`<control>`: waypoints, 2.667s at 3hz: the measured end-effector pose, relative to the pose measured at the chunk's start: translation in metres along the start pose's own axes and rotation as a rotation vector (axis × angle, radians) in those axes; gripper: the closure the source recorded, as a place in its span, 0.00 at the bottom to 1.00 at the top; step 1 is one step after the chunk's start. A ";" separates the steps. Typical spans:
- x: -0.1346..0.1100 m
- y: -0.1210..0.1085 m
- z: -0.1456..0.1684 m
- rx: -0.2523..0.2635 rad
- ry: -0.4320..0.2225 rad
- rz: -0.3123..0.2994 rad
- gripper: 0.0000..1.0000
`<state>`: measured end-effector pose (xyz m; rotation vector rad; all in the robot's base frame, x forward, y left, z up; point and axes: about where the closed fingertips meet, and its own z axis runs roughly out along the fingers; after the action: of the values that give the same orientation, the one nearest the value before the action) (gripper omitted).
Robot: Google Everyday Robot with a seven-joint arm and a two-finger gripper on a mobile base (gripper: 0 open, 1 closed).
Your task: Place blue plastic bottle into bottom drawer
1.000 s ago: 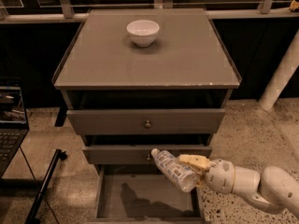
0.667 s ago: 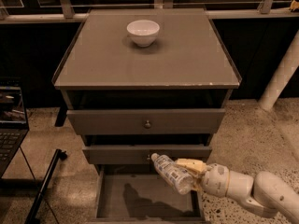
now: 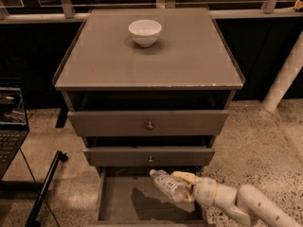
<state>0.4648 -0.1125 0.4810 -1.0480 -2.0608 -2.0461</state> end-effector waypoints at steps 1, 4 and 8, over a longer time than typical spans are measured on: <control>-0.024 -0.039 0.012 0.018 -0.002 0.096 1.00; -0.083 -0.128 0.049 0.136 -0.119 0.240 1.00; -0.123 -0.183 0.047 0.285 -0.238 0.293 1.00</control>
Offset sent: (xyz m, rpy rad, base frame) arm 0.0219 0.0148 -0.1433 0.0215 0.2615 -0.0341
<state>0.4896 -0.1014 0.2574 -1.4882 -2.0684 -1.5029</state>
